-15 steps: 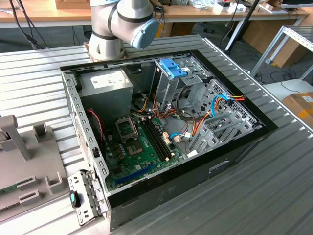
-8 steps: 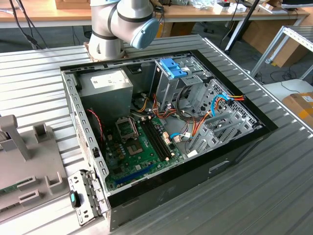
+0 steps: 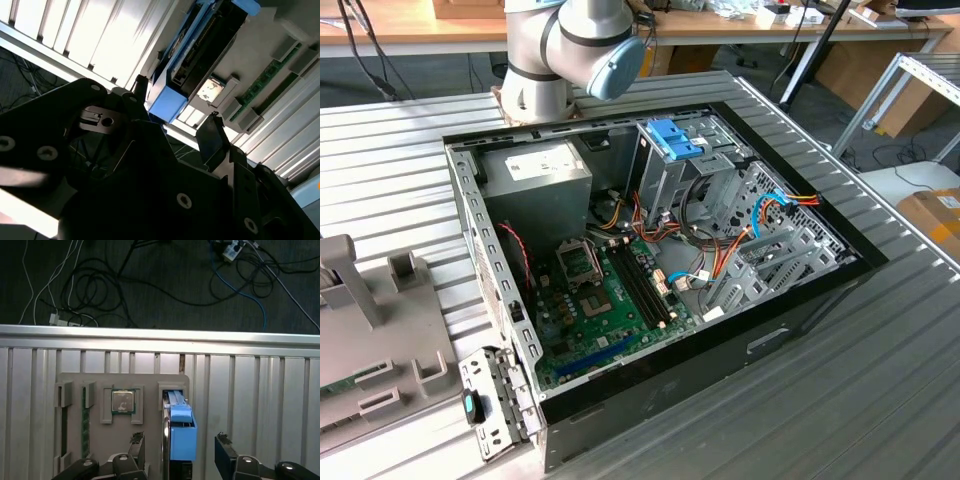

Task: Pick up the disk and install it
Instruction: 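Pick up the disk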

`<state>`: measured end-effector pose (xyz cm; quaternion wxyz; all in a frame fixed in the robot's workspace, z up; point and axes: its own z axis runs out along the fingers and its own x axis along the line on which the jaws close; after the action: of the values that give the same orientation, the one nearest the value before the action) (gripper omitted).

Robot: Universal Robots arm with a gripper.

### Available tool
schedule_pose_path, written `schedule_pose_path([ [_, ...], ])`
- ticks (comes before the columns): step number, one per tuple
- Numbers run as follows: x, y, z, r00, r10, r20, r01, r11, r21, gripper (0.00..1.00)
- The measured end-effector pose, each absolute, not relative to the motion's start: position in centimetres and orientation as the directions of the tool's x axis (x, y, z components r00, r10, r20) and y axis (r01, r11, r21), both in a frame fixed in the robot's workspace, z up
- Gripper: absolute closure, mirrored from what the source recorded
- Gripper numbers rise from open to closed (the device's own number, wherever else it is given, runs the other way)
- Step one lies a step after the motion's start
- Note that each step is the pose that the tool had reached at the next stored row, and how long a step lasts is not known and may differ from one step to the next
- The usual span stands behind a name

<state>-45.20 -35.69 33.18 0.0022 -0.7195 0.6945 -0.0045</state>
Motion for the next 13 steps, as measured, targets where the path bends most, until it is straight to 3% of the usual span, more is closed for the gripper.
schedule_pose_path([
  [13,-45.2,-35.5,31.1,0.035,-0.999,0.003,-0.999,-0.035,-0.009,0.34],
])
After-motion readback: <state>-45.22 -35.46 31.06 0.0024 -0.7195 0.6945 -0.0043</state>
